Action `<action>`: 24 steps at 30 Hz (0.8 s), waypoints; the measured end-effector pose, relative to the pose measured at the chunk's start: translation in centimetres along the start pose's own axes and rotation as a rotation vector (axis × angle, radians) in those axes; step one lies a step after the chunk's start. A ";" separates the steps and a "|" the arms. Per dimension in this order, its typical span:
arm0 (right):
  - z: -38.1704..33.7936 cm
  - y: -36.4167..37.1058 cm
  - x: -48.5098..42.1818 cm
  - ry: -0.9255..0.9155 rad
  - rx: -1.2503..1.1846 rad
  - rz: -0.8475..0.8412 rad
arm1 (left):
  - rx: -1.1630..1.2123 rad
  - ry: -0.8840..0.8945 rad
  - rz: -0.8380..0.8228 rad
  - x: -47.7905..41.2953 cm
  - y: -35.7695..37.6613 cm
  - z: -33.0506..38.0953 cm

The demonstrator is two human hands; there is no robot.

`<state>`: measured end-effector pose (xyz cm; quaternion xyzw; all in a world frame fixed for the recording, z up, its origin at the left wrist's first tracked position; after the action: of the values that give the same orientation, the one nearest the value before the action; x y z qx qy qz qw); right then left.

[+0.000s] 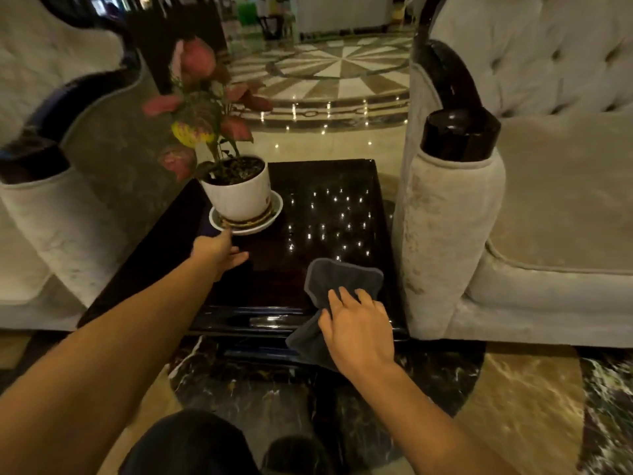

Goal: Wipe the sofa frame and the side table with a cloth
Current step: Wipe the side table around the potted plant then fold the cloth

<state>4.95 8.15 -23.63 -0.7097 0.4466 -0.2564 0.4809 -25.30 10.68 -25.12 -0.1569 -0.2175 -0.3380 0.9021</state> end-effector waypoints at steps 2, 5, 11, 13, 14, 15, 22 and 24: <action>0.2 -1.7 0.1 0.058 -0.087 -0.015 | -0.080 0.036 -0.094 6.1 2.0 -1.9; 1.1 -2.9 3.1 0.343 -0.413 -0.135 | -0.328 -0.040 -0.364 17.0 6.1 -9.1; 0.2 -11.4 9.1 0.772 -0.982 -0.176 | -0.408 -0.292 -0.620 33.0 5.5 -9.7; -1.9 -14.7 11.4 0.955 -1.363 -0.310 | -0.430 -0.258 -0.606 37.0 3.7 -5.2; -3.5 -17.4 12.5 1.009 -1.500 -0.403 | -0.441 -0.251 -0.587 39.4 2.6 -2.4; -5.0 -19.9 13.3 1.015 -1.595 -0.491 | -0.441 -0.245 -0.591 41.6 1.9 -0.2; -7.4 -35.4 15.5 0.733 -1.701 -0.803 | -0.101 -0.267 -0.667 54.3 -0.7 13.0; -3.8 -34.6 16.9 0.904 -1.526 -0.697 | 0.070 -0.316 -0.663 54.7 -0.3 14.1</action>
<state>23.34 -3.67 8.33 -0.7591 0.4002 -0.2748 -0.4336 7.45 -13.10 14.26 -0.0972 -0.4047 -0.5760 0.7035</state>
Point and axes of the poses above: each hand's wrist, its own x-axis away from the middle knuckle, its own y-axis out of the palm, z = x × y, the point moved 10 cm from there along -x, towards the middle knuckle, and after that the axes turned 10 degrees about -x, right-handed, at the moved point
